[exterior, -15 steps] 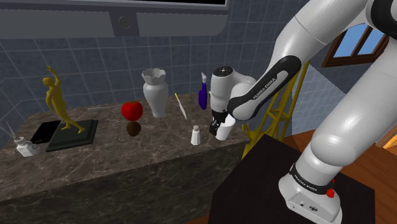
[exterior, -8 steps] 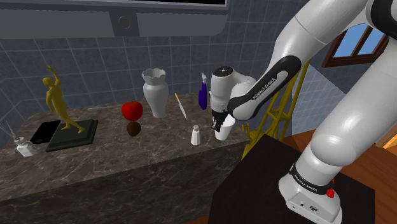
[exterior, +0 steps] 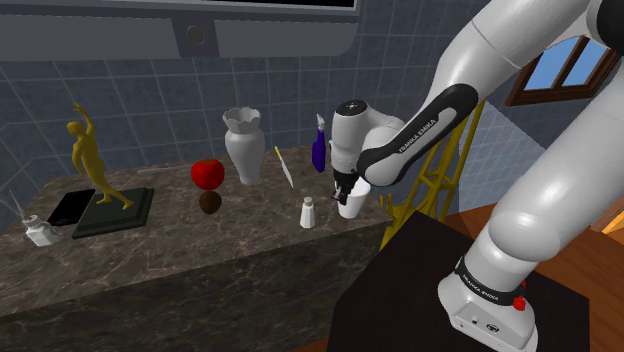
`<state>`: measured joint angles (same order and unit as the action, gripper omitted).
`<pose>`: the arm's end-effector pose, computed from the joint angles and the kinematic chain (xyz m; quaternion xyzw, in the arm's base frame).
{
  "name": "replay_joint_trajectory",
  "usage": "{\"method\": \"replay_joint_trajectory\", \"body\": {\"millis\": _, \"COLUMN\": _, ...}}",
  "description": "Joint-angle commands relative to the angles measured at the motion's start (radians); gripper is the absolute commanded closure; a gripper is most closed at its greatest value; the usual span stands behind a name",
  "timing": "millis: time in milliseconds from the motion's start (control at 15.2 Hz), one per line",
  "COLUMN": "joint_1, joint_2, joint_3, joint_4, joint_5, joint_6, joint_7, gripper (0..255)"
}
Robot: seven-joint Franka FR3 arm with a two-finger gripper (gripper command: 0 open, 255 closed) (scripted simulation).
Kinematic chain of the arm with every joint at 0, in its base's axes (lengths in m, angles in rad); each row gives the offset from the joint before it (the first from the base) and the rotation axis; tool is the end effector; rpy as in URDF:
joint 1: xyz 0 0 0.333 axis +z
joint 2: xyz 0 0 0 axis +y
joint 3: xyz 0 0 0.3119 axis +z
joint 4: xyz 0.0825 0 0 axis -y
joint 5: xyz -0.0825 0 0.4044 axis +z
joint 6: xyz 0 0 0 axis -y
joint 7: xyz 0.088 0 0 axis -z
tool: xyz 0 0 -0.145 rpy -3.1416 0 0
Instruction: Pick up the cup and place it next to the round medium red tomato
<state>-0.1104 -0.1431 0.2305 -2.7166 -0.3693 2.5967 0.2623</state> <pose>0.4128 0.0449 0.2126 0.9900 0.0850 0.0282 0.1093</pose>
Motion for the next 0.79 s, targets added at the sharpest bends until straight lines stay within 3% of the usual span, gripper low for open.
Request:
{"method": "replay_joint_trajectory", "body": {"millis": 0, "joint_1": 0.008, "joint_2": -0.026, "joint_3": -0.004, "joint_4": 0.006, "joint_5": 0.028, "joint_6": -0.029, "joint_7": -0.026, "gripper": 255}}
{"method": "replay_joint_trajectory", "body": {"millis": 726, "joint_1": 0.050, "joint_2": -0.169, "joint_3": -0.027, "joint_4": 0.045, "joint_5": 0.133, "joint_6": -0.199, "joint_7": -0.128, "gripper": 255}}
